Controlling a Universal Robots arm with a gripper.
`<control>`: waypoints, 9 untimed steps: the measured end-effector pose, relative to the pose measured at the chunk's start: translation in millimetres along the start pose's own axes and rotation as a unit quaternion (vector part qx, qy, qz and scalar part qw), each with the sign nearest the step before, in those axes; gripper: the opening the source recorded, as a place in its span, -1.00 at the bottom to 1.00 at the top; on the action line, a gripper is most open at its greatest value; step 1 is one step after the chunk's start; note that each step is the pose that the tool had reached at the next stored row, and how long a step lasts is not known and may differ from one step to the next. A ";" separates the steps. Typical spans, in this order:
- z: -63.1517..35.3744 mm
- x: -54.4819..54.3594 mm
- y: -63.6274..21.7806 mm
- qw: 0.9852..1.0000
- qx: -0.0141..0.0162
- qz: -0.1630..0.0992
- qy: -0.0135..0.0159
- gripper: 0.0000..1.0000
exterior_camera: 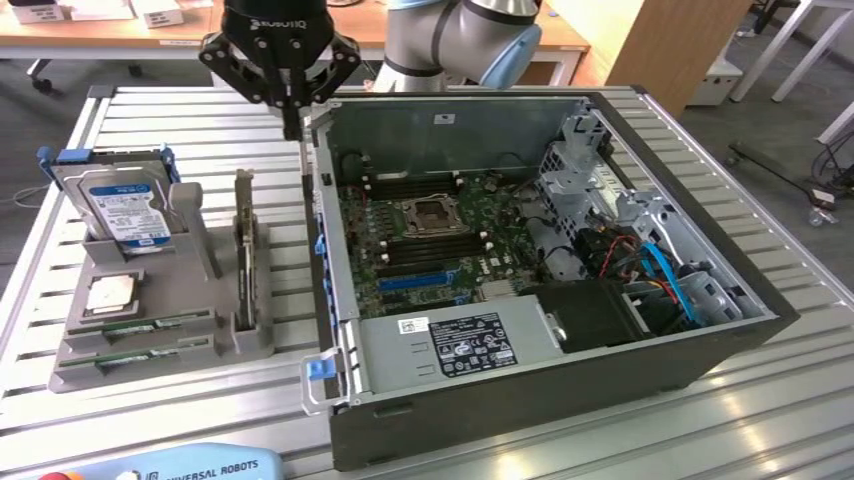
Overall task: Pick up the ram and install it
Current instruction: 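Reach for the ram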
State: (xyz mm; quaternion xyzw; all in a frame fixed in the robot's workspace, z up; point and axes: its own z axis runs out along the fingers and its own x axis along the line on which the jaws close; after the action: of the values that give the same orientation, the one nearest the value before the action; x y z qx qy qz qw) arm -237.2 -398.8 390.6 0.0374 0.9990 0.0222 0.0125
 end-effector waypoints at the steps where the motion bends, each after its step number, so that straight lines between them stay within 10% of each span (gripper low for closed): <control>1: 0.0 3.7 -0.3 1.000 0.000 0.000 0.000 -0.80; 9: -0.2 35.0 -2.7 1.000 0.000 0.000 0.000 -0.80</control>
State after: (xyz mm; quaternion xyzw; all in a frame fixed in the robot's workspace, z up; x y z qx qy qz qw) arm -272.3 -398.9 389.9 0.0374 0.9990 0.0222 0.0125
